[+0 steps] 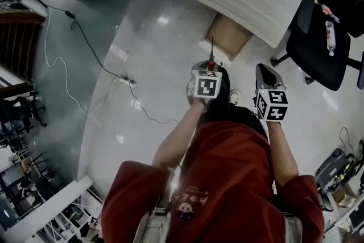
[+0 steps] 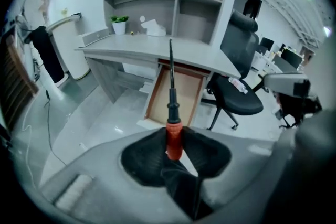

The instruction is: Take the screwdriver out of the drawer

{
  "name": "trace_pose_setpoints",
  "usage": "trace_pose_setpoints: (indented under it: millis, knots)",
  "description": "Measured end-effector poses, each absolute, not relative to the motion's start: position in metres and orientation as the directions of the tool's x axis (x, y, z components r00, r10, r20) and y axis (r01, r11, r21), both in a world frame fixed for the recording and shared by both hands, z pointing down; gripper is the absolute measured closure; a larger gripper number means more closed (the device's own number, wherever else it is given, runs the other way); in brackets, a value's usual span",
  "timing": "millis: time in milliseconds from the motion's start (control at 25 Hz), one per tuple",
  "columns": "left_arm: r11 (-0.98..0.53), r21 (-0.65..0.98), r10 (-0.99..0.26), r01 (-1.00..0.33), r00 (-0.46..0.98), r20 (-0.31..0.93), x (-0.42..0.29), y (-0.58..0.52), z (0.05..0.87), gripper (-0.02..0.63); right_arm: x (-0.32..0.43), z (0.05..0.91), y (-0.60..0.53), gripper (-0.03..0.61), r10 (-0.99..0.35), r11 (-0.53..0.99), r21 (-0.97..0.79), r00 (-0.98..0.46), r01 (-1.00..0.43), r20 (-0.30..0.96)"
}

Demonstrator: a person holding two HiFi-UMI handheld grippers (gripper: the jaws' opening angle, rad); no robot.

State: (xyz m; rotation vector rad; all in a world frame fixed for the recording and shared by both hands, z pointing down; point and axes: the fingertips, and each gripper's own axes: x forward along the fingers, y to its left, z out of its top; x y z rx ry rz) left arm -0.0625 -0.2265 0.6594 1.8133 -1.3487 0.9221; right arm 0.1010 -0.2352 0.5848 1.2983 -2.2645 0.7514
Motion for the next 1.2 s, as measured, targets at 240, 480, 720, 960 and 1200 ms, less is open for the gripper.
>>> trace_pose_setpoints:
  millis: [240, 480, 720, 960, 1200]
  knots:
    - [-0.171, 0.109, -0.582, -0.979, 0.190, 0.791, -0.074, -0.199, 0.612, 0.520, 0.091, 0.566, -0.212, 0.577, -0.648, 0.449, -0.233, -0.494, -0.863, 0.580]
    - [-0.134, 0.101, -0.697, -0.986, 0.166, 0.697, -0.079, -0.182, 0.567, 0.520, 0.090, 0.538, -0.211, 0.577, -0.684, 0.467, -0.194, -0.492, -0.863, 0.539]
    - [-0.132, 0.082, -0.780, -0.988, 0.155, 0.607, -0.079, -0.169, 0.536, 0.520, 0.087, 0.517, -0.199, 0.577, -0.709, 0.476, -0.170, -0.490, -0.863, 0.507]
    - [-0.142, 0.073, -0.810, -0.987, 0.158, 0.564, -0.078, -0.165, 0.526, 0.520, 0.088, 0.510, -0.193, 0.577, -0.723, 0.478, -0.154, -0.488, -0.864, 0.489]
    - [-0.152, 0.073, -0.824, -0.986, 0.167, 0.542, -0.082, -0.165, 0.517, 0.520, 0.081, 0.507, -0.191, 0.577, -0.727, 0.480, -0.144, -0.484, -0.866, 0.486]
